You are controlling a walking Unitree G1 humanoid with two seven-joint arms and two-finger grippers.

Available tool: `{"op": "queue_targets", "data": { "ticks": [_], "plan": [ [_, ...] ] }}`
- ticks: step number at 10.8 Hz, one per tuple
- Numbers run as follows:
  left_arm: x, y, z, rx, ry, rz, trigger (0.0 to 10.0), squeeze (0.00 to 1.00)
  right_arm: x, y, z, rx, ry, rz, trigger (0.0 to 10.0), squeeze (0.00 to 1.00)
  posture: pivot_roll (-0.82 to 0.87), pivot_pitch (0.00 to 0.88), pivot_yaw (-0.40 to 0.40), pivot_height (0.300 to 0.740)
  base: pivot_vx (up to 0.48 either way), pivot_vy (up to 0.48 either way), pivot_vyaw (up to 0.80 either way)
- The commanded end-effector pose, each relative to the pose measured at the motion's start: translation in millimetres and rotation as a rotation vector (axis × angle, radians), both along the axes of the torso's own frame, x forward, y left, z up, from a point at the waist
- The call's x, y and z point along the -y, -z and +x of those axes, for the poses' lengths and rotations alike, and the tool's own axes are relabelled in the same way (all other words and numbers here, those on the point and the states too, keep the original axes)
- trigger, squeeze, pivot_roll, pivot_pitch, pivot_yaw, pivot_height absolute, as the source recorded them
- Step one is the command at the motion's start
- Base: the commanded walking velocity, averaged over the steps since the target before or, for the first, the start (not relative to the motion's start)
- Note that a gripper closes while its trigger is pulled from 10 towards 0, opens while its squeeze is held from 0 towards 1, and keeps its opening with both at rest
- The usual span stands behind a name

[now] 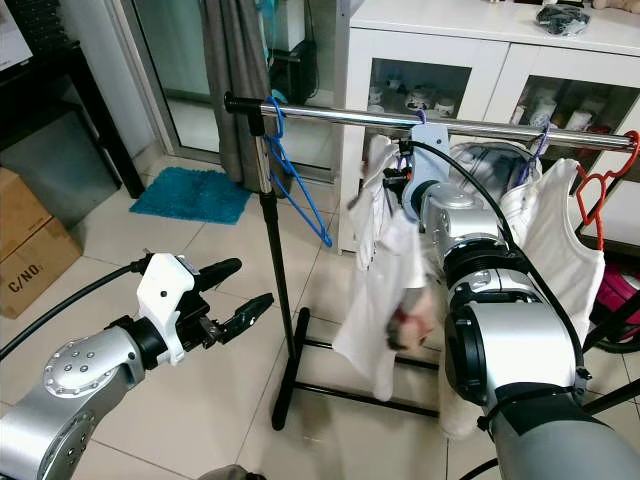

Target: Hang hanger

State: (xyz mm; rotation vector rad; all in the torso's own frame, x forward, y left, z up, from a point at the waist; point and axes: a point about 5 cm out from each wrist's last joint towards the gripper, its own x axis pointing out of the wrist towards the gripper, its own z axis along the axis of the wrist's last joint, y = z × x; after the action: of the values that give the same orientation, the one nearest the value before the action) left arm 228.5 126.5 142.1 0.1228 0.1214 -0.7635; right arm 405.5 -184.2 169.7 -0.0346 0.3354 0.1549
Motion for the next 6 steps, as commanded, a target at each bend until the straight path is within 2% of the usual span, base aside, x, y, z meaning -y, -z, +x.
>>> {"op": "queue_targets", "data": {
  "ticks": [1,6],
  "plan": [
    [1.4,-0.9,1.8,0.009,0.012,0.016,10.0,0.16,0.8,-7.6,2.5,0.019,0.004,-0.01,0.0,0.0,-0.07,0.0,0.03,0.74,0.0,0.0,0.0],
    [0.5,-0.1,2.9,0.017,0.009,0.024,10.0,0.16,2.7,-5.6,2.1,0.022,0.015,-0.04,0.0,0.0,-0.07,0.0,0.026,0.74,0.0,0.0,0.0]
  ]
}}
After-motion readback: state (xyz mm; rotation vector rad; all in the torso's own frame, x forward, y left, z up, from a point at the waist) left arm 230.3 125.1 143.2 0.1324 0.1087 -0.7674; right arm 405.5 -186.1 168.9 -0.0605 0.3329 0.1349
